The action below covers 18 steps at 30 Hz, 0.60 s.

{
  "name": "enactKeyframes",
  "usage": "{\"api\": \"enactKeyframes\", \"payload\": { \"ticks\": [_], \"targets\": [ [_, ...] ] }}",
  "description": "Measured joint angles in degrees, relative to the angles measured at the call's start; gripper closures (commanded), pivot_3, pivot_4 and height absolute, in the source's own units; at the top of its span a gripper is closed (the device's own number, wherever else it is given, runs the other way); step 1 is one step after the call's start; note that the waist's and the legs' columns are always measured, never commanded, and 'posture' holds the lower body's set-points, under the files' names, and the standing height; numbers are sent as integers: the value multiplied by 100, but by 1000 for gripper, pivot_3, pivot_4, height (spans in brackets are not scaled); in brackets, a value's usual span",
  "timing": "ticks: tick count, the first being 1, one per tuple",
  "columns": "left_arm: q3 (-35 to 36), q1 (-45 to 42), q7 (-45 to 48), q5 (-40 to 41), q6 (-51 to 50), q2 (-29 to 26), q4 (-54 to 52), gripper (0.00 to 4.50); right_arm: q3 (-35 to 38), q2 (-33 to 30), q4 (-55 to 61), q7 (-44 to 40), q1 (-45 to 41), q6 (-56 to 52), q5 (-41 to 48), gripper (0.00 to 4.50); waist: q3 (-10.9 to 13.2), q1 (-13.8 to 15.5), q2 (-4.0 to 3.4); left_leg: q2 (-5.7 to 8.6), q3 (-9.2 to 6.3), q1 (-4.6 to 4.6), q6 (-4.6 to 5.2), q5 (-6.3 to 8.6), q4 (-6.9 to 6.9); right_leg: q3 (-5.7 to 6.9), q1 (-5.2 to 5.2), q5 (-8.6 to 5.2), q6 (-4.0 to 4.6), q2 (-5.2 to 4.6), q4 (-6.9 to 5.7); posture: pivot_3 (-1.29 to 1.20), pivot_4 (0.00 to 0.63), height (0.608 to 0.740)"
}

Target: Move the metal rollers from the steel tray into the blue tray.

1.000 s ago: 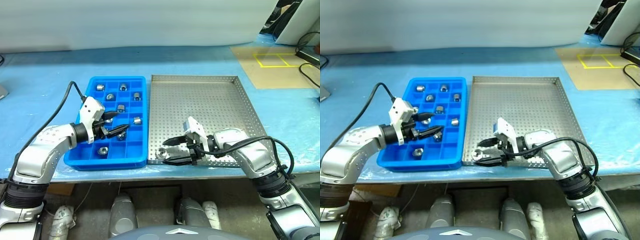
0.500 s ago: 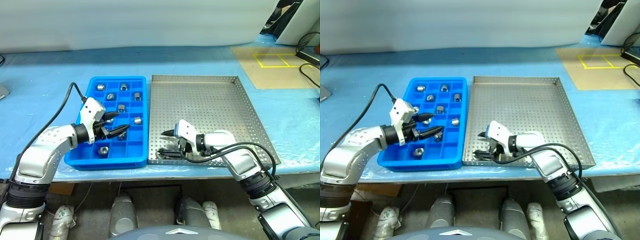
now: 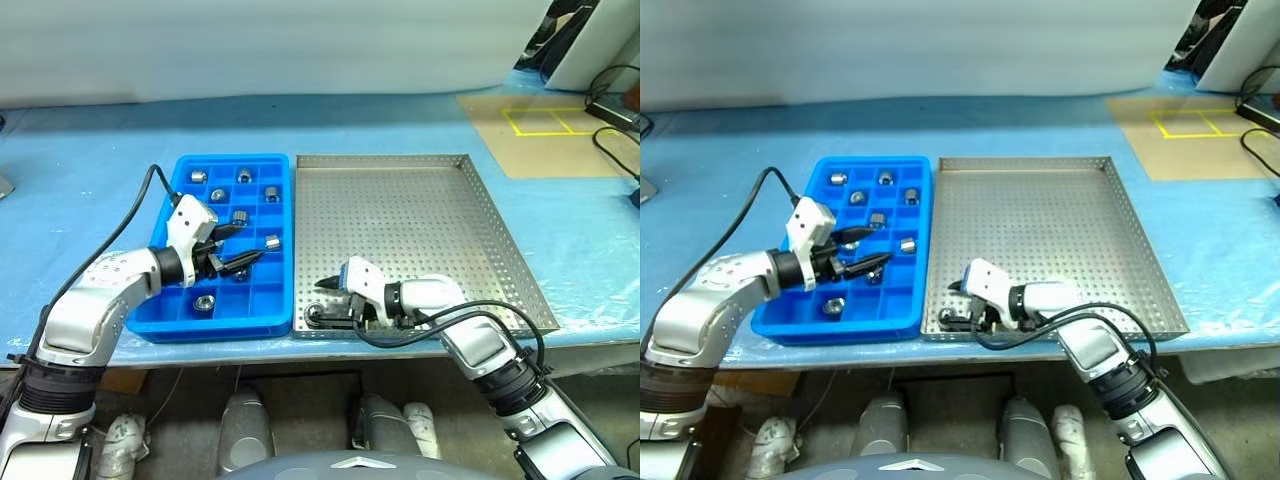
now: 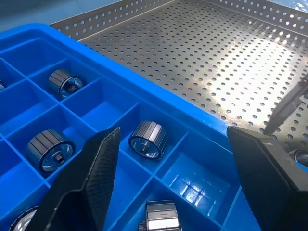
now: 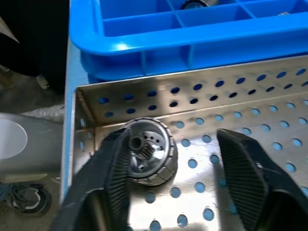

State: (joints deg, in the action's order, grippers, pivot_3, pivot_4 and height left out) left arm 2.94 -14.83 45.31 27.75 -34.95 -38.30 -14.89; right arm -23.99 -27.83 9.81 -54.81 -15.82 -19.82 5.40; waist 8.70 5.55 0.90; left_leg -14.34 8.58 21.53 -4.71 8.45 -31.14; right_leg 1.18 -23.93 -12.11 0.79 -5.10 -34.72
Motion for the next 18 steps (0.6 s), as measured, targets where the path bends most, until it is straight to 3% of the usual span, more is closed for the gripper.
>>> {"api": "enactKeyframes", "payload": {
  "ticks": [4,7,13,18],
  "targets": [
    [-1,0,-2,-21,0,1,37,762,30,-65,108,17,129,49,3,3751,-2,22,0,21,0,-14,11,6,-9,-3,27,-2,-4,-12,2,61,150,740],
    [0,7,-1,-23,1,1,40,762,60,-121,105,72,159,50,-10,3754,-1,33,0,31,-1,-54,34,20,-7,-6,66,-8,-12,-23,2,60,150,740],
    [-1,10,3,-28,5,4,49,762,124,-121,303,255,344,-58,-2,3754,-2,33,0,32,-2,-50,36,21,1,-6,65,-16,-23,-22,4,56,150,740],
    [2,17,9,-27,11,15,65,762,597,-132,1036,202,719,-1174,903,3754,1,30,-4,34,-3,-30,31,30,8,-6,55,-30,-35,-20,9,52,150,740]
  ]
}}
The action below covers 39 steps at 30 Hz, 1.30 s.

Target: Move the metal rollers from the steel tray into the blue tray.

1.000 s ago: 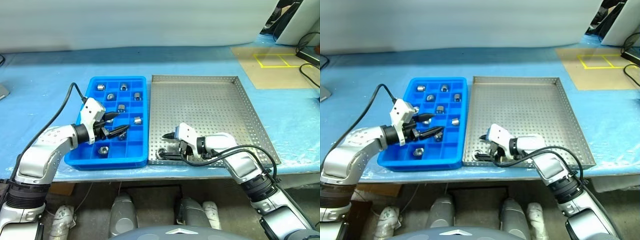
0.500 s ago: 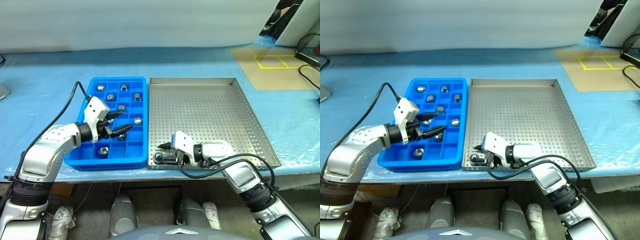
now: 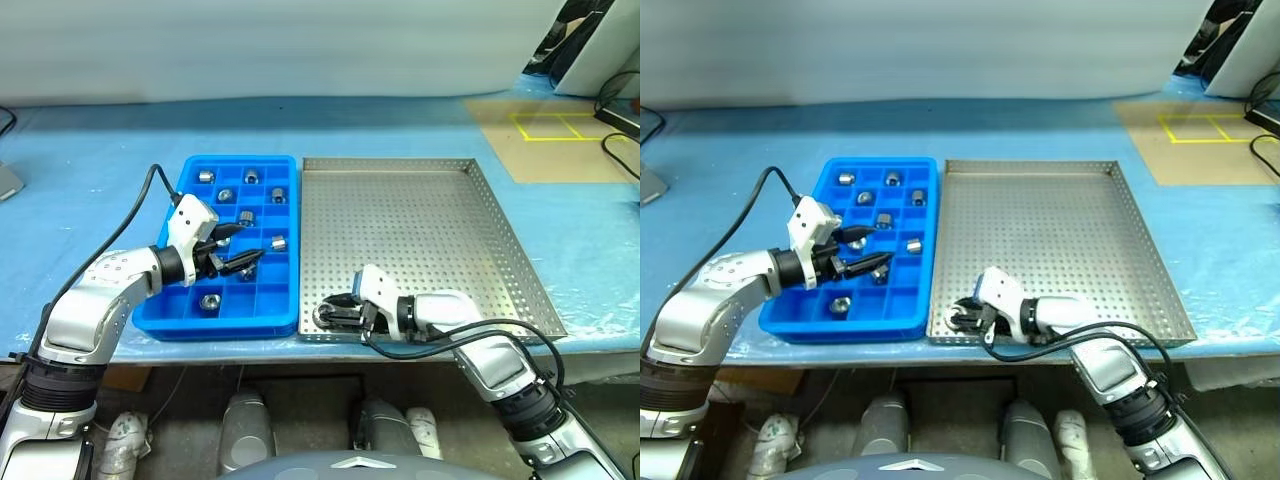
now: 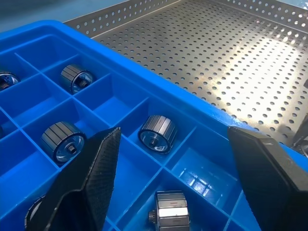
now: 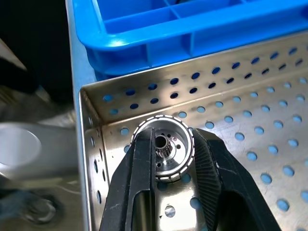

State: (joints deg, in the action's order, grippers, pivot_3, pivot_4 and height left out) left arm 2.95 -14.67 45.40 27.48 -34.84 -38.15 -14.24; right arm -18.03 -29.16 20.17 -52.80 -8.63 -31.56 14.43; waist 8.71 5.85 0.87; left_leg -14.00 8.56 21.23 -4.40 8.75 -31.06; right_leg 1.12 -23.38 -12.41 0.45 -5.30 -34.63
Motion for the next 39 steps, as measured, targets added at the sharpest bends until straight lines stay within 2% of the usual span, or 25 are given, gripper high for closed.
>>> {"api": "enactKeyframes", "payload": {
  "ticks": [3,5,7,9,12,17,25,31,39],
  "targets": [
    [32,49,7,7,5,-5,2,762,88,-119,477,-217,-78,-495,579,3754,1,-47,-2,-2,-1,-8,-14,9,-1,0,0,-1,1,3,0,51,150,740],
    [37,63,16,20,12,12,15,762,161,-282,-612,-796,-1235,-531,830,3754,8,-171,-5,10,7,-10,-2,20,-24,9,-11,5,7,-2,-9,53,150,740],
    [38,107,67,51,37,12,-32,762,626,-480,-1880,-1197,-2399,-386,839,3754,12,-179,-11,18,6,-10,1,20,-23,-1,-18,15,17,-6,-13,58,150,740],
    [100,229,79,48,48,-20,-29,762,933,-532,-2230,-1354,-2752,-198,842,3754,8,-114,-10,-16,0,-21,-3,18,-14,-6,0,10,24,4,-13,65,150,740],
    [155,250,75,44,49,-34,-5,762,777,-147,-2596,-1444,-2820,-26,800,3754,7,-54,-9,-53,1,-6,-32,0,-14,14,-12,-3,45,29,-13,81,150,740],
    [351,439,33,53,39,-125,-98,762,570,206,-2702,-1439,-2819,-5,729,3754,8,-32,-10,-35,1,69,-20,3,-24,21,-71,1,43,27,-14,101,150,740],
    [853,910,81,268,-94,-468,-458,762,545,964,-2306,-1412,-3101,-578,1174,3754,8,-26,-10,-39,0,58,-29,3,-20,22,-70,-1,45,21,-15,139,150,740],
    [1144,1531,218,527,-260,-607,-899,762,343,1576,-2600,-1065,-3174,-765,1142,3754,8,5,-9,-50,-2,51,-43,-5,-20,22,-68,-1,45,22,-21,182,150,740],
    [1255,1690,55,726,-444,-593,-1267,762,-245,1528,-3061,-1188,-3050,-765,801,3754,8,126,-10,-50,-2,53,-46,-7,-18,24,-67,-1,45,23,-17,214,150,740]
  ]
}}
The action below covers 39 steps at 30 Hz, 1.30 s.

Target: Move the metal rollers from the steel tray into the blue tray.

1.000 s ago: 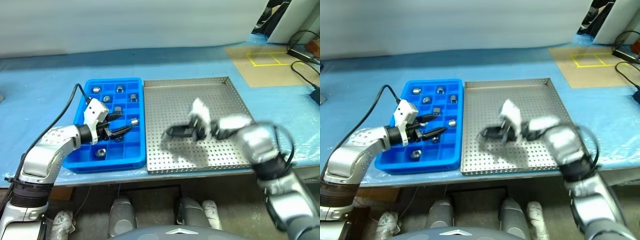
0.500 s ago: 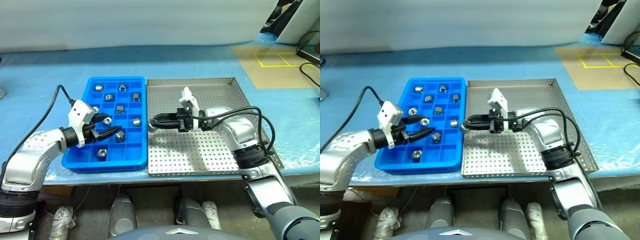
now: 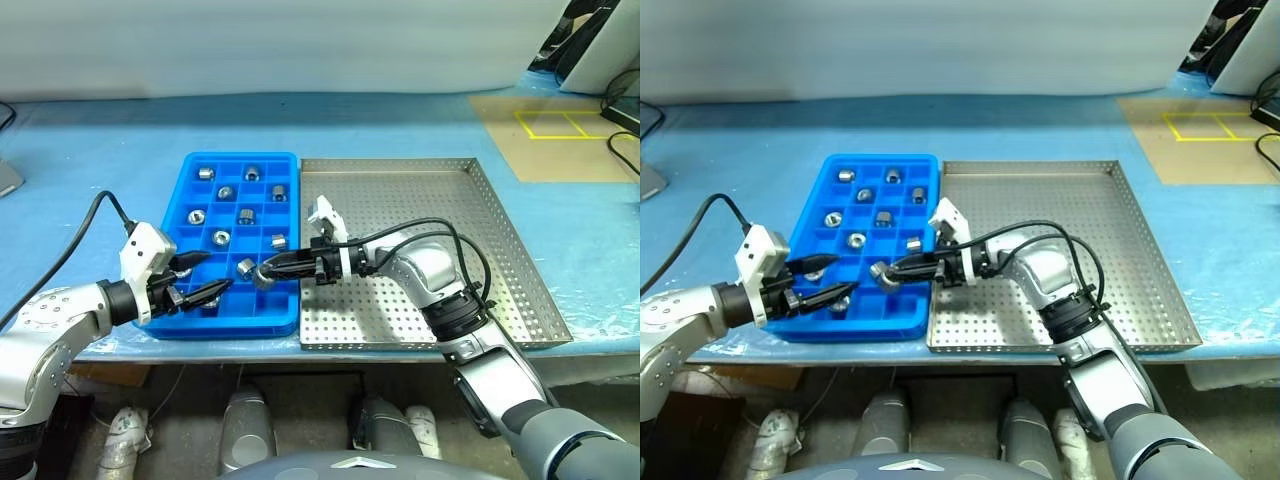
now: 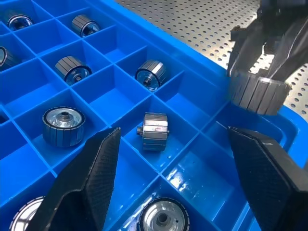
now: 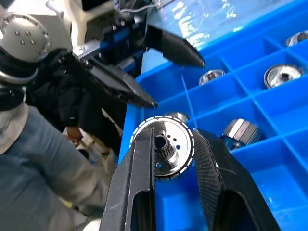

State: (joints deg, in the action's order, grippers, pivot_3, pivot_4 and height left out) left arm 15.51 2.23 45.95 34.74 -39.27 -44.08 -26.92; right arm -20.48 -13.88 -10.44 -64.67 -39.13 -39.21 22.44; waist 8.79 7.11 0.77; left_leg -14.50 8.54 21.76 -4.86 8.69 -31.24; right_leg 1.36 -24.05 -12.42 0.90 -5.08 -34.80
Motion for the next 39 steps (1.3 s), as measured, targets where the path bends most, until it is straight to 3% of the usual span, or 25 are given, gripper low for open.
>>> {"api": "enactKeyframes", "payload": {
  "ticks": [4,9,16,23,26,33,39],
  "targets": [
    [-36,2,-105,2,-1,88,-77,762,-113,-89,-136,-197,1,122,-124,3754,0,12,0,-3,-1,-2,-4,-2,0,-1,0,0,0,2,-3,214,150,740],
    [-69,10,-106,-20,60,127,-24,762,-114,-79,-140,-275,1,259,-173,2135,0,12,0,-3,0,-1,-4,-2,0,0,0,0,0,2,-2,199,150,740],
    [-280,-202,-1,-134,294,164,320,762,70,-347,-209,-258,-59,324,-243,2135,-1,26,1,1,0,-2,-4,-3,-7,-2,3,1,-1,0,-8,161,150,740],
    [-699,-1053,-290,-468,565,671,954,762,1392,-1016,-416,474,-254,851,-258,2135,-3,40,3,5,0,-3,-6,-6,-11,-6,5,2,-2,1,-15,86,150,740],
    [-956,-1661,-512,-608,634,1069,1253,762,1950,-1114,-358,1041,-24,946,-258,2135,-7,13,7,10,0,-4,-5,-6,-13,-8,7,3,-3,3,-14,48,150,740],
    [-1847,-2889,-423,-1135,1066,1978,2621,762,3055,-812,-146,3383,852,1377,-613,2135,-7,-127,5,27,1,-3,-3,-7,-11,-25,-2,8,-12,2,-14,-58,150,740],
    [-1925,-3449,-370,-1332,1433,2281,3357,762,3326,-527,851,4353,1238,1423,-669,2135,-8,-312,4,35,3,-11,-2,-6,-7,-39,-1,23,-36,3,-10,-112,150,740]
  ]
}}
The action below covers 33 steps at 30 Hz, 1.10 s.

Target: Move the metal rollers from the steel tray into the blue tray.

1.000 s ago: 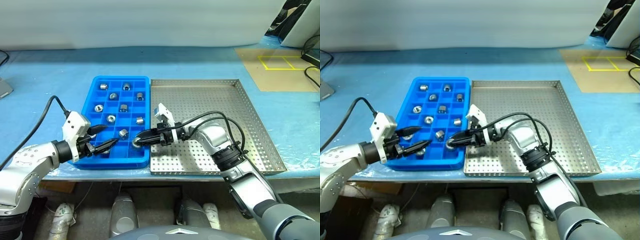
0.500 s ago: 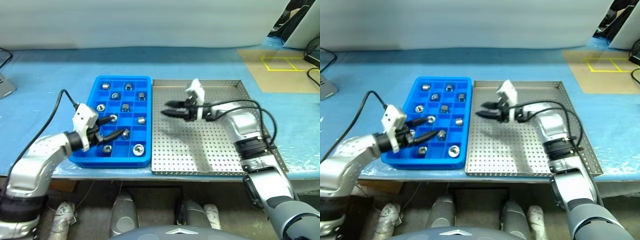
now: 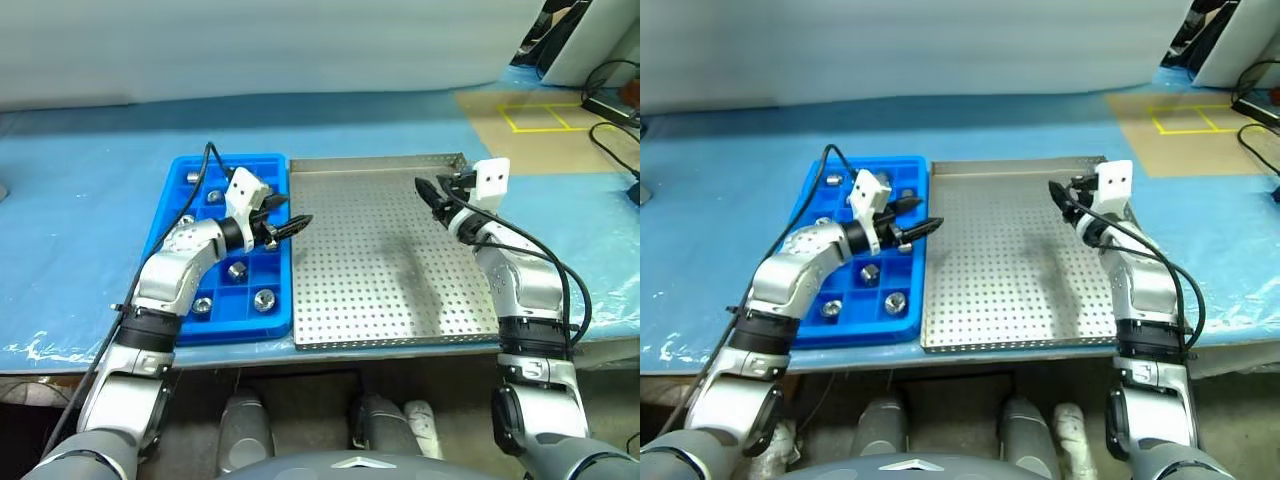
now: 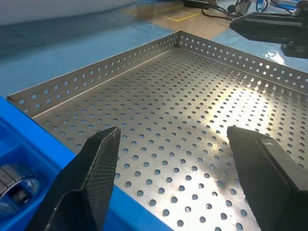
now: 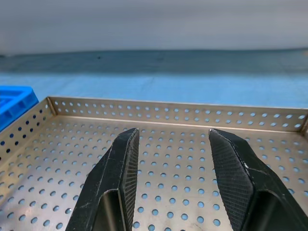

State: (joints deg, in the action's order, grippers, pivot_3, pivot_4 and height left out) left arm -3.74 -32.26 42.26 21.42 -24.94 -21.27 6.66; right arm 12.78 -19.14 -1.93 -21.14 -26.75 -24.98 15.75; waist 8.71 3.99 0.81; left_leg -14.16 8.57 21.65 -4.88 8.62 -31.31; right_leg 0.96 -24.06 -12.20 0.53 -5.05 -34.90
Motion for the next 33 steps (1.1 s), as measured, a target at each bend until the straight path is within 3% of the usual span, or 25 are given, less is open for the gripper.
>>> {"api": "enactKeyframes", "payload": {
  "ticks": [8,28,33],
  "targets": [
    [131,-52,101,-10,22,39,111,762,-126,238,386,155,391,-68,19,2135,1,-19,-1,9,2,0,2,1,0,-11,2,-7,12,-2,7,-95,150,740],
    [230,359,-30,-59,3,-138,-204,762,-395,228,38,-335,258,-16,39,2135,2,0,-3,14,2,1,3,1,3,-18,2,-6,9,-4,12,-36,150,740],
    [230,359,-69,-95,16,-133,-204,762,-303,287,66,-414,258,-251,456,2135,2,2,-3,14,2,2,4,1,4,-18,2,-6,9,-4,13,-42,150,740]
  ]
}}
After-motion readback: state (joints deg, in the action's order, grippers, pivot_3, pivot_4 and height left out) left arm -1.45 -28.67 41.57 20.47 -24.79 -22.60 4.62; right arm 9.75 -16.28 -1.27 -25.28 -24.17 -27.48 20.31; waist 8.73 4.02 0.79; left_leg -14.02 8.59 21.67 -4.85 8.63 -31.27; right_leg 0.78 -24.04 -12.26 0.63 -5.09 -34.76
